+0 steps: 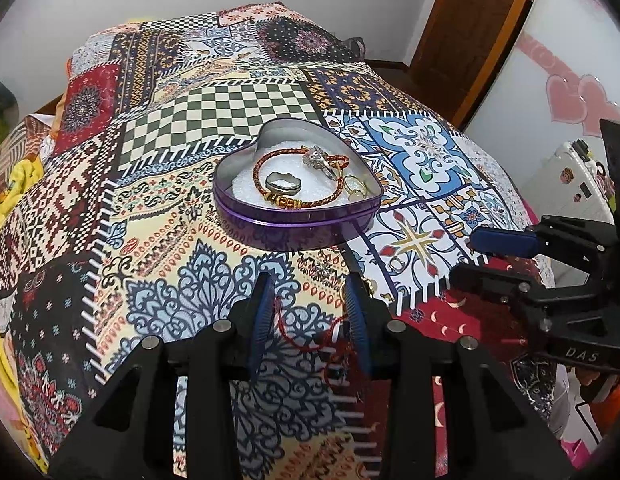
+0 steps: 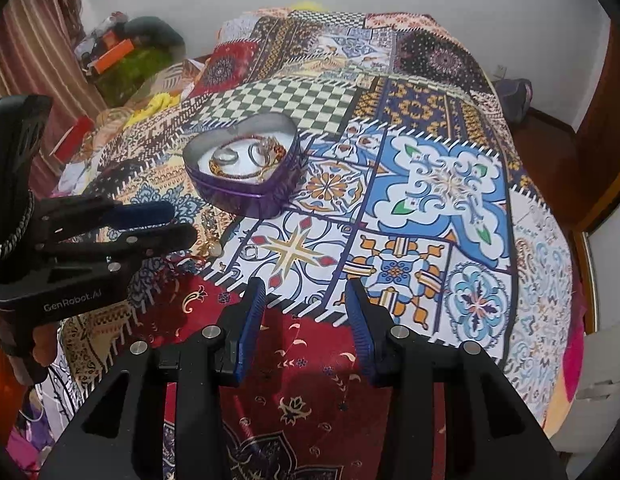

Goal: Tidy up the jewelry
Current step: 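Reach the right tool toward the remaining jewelry beside the tin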

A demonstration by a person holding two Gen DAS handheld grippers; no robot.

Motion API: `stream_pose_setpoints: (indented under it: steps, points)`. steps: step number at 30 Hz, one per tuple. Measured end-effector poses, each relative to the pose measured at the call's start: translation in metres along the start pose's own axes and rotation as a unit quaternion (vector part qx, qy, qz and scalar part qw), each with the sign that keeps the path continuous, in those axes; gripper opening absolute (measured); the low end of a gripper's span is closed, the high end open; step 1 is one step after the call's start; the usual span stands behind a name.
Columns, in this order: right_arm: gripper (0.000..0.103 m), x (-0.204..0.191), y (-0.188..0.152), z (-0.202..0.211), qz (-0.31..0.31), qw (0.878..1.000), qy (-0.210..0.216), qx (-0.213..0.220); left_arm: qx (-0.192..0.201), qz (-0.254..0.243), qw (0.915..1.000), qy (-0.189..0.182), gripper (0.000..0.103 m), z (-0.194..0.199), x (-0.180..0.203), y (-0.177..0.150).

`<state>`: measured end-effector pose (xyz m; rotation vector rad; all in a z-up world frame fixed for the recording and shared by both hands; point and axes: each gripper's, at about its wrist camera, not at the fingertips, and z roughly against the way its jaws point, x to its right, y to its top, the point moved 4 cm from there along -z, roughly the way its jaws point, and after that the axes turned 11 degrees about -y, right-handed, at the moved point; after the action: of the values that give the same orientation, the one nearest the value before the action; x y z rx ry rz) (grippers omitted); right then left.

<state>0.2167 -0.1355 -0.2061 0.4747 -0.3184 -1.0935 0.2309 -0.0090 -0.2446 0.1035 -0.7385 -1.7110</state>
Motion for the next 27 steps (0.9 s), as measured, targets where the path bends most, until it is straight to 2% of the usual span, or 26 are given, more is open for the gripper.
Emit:
stream_pose_setpoints:
  steps: [11,20,25,27]
  points:
    - [0.038,-0.015,0.006,-0.01,0.022,1.0,0.018,0.003,0.008,-0.014,0.9999,-0.001,0.035,-0.011,0.002,0.006]
    - [0.035,-0.029,0.011,-0.015,0.051,0.999,0.016,0.01,0.012,-0.024,0.9996,-0.008,0.011,-0.015,0.003,0.004]
    - [0.031,-0.039,0.013,-0.018,0.071,0.997,0.019,0.012,0.015,-0.026,0.9995,-0.01,0.009,-0.015,0.004,0.003]
    - [0.023,-0.041,0.014,-0.019,0.075,0.997,0.021,0.01,0.016,-0.022,0.9995,-0.013,0.009,-0.014,0.003,0.004]
